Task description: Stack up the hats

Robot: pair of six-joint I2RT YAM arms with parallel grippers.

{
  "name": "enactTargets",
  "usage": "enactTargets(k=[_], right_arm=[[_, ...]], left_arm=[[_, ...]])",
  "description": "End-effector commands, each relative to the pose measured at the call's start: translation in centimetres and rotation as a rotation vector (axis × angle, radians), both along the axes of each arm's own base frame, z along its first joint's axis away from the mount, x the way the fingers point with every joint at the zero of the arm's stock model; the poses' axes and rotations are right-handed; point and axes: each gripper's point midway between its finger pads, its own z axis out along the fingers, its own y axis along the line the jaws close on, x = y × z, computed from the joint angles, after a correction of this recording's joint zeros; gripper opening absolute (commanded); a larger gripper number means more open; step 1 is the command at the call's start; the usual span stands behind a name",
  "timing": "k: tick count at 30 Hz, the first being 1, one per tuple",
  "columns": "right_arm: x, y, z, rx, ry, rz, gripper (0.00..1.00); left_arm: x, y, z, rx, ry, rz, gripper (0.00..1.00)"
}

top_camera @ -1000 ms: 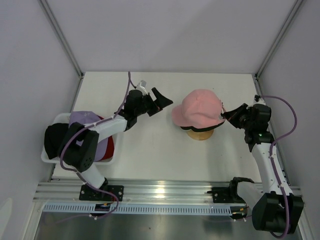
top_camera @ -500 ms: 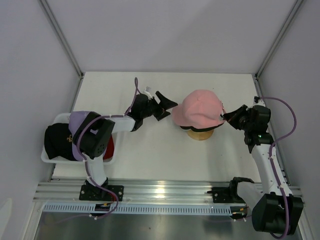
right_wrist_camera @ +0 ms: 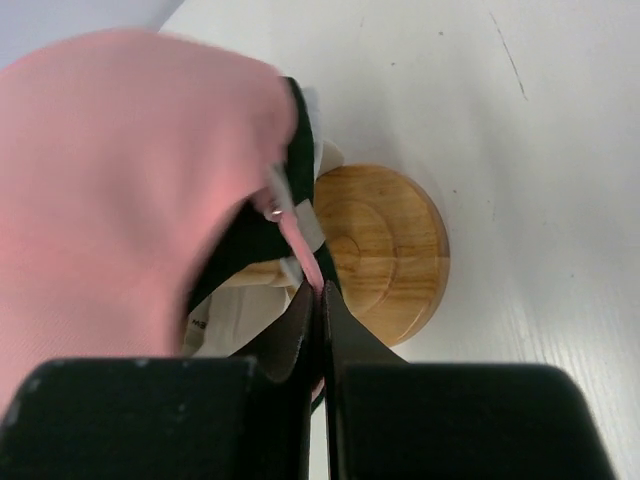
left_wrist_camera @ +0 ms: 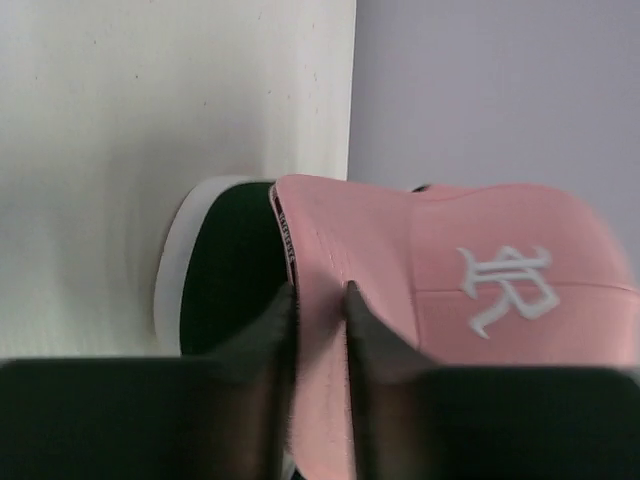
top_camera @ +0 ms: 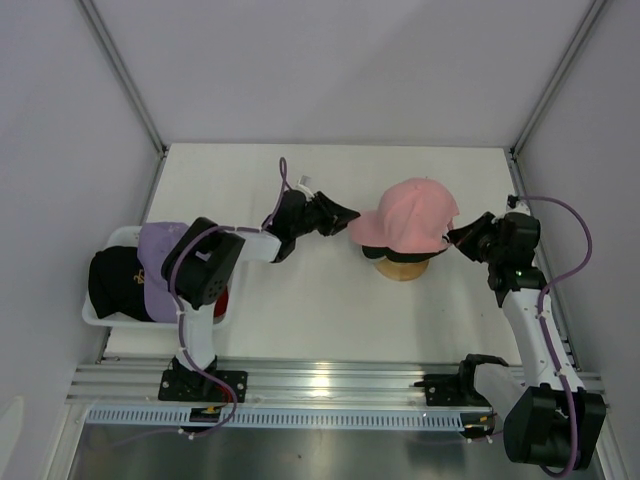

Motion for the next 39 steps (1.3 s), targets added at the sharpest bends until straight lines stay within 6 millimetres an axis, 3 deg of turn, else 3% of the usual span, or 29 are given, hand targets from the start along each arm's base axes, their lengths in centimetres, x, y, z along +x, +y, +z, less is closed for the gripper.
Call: enactTargets(k=[1, 2, 5, 12, 13, 14, 16, 18, 23, 29, 34, 35, 39], right_arm=[[-0.3, -0.8, -0.9, -0.044, 0.014, -0.020, 0.00], [-0.3, -0.8, -0.9, -0.045, 0.011, -0.021, 0.00], [-0.4, -0.9, -0.9, -0.051, 0.012, -0.023, 0.00], [-0.7, -1.3, -0.8, -0.076, 0.008, -0.031, 0.00], [-0.7, -1.3, -0.8, -0.080, 0.010, -0.034, 0.00], [-0.7, -1.4, -0.9, -0.084, 0.011, -0.035, 0.00], [-0.8, -1.6, -1.2, -0.098, 0.017, -0.042, 0.00], [-1.0, -1.8, -1.8, -0.107, 0.032, -0.047, 0.00], [-1.7, -2.1, -3.5, -0.128, 0.072, -0.054, 0.00], [-2.5, -2.9, -6.0, -0.155, 0.139, -0.088, 0.00], [-2.4, -3.3, -6.7, -0.172, 0.148, -0.103, 0.00], [-2.5, -3.5, -6.8, -0.178, 0.152, -0.107, 0.00], [-2.2, -4.2, -6.2, -0.207, 0.144, -0.133, 0.00]], left_arm=[[0.9, -1.1, 2.9, -0.045, -0.080, -0.013, 0.09], [0.9, -1.0, 2.2, -0.021, -0.065, -0.007, 0.01], [1.8, -1.0, 1.6, 0.096, -0.062, 0.017, 0.01], [1.2, -0.3, -1.6, 0.304, -0.080, 0.041, 0.01], [0.8, 0.0, -2.4, 0.316, -0.075, 0.038, 0.01], [1.0, -0.4, -2.1, 0.289, -0.116, 0.042, 0.01], [-0.3, 0.3, -4.2, 0.267, -0.100, 0.046, 0.01], [-0.6, 0.4, -5.1, 0.240, -0.105, 0.047, 0.01], [-0.9, 0.5, -6.4, 0.322, -0.126, 0.038, 0.01], [-1.8, 1.2, -6.5, 0.577, -0.221, 0.017, 0.01], [-2.6, 1.5, -7.4, 0.869, -0.280, 0.016, 0.01], [-3.5, 2.4, -9.0, 0.996, -0.275, -0.016, 0.01], [-4.0, 2.5, -8.9, 1.110, -0.291, -0.054, 0.01]])
